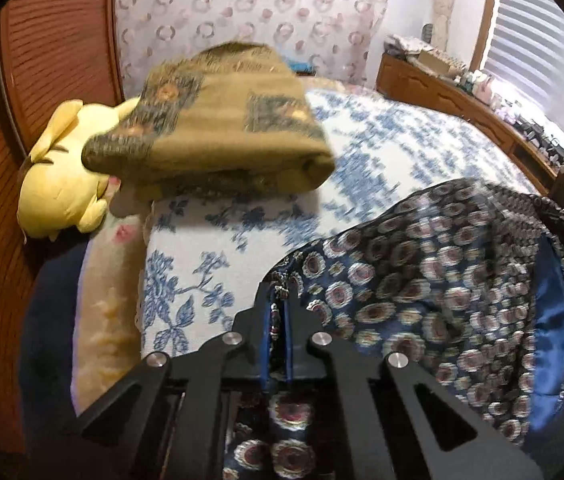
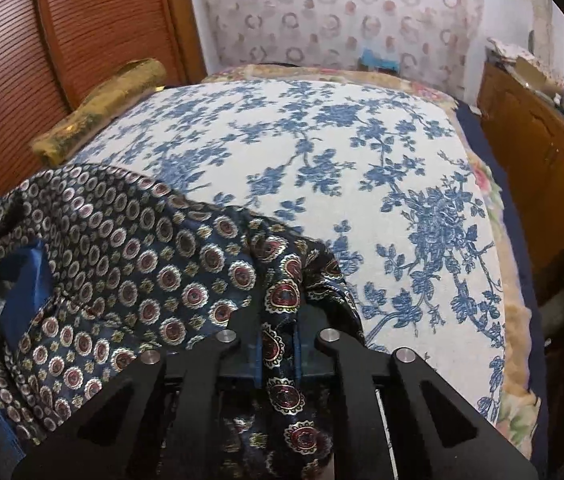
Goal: Fold small clothes
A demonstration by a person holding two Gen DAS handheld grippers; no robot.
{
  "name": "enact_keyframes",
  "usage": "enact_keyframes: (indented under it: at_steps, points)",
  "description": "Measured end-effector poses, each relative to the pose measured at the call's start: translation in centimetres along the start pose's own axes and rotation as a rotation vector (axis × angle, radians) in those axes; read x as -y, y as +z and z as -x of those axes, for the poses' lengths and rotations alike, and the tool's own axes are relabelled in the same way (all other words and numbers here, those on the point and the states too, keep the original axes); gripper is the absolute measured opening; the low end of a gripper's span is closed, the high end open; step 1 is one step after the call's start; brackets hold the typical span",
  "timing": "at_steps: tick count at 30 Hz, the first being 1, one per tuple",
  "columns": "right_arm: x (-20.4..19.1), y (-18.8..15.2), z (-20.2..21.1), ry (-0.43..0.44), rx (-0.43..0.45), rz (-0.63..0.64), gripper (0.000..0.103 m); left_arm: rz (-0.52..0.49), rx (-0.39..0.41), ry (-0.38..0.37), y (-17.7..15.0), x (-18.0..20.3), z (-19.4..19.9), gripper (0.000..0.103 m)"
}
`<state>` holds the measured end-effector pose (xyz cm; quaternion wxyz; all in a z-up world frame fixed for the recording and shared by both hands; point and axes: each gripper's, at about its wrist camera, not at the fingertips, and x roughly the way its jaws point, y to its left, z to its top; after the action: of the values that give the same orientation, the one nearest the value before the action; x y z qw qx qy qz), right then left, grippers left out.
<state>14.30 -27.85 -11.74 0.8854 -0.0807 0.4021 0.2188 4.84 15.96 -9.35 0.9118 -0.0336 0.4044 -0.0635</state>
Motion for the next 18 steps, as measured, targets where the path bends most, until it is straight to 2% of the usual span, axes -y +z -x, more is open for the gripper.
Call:
enact_keyframes:
  at_steps: [5,10,14,18]
  points:
    - [-1.4,-0.1,3.4,-0.046,0.111,0.023,0.004,0.005,0.12,-0.018,1.9,1.3,4.8,0.001]
    - [-2.7,2.1,11.3,-0.065,0.28,0.064,0.004,-0.051,0.3,-0.009,5.9,3.3,11.9,0.0]
    - [-3.5,5.1,17.7,-0.072,0.394,0.111,0.004,-0.108,0.401,0.032,11.0,4.2,15.0,0.0]
    - [-3.0,10.5,21.4,-0.13,0.462,0.17,0.004,-0.094,0.428,0.07,18.2,2.9,13.8,0.001]
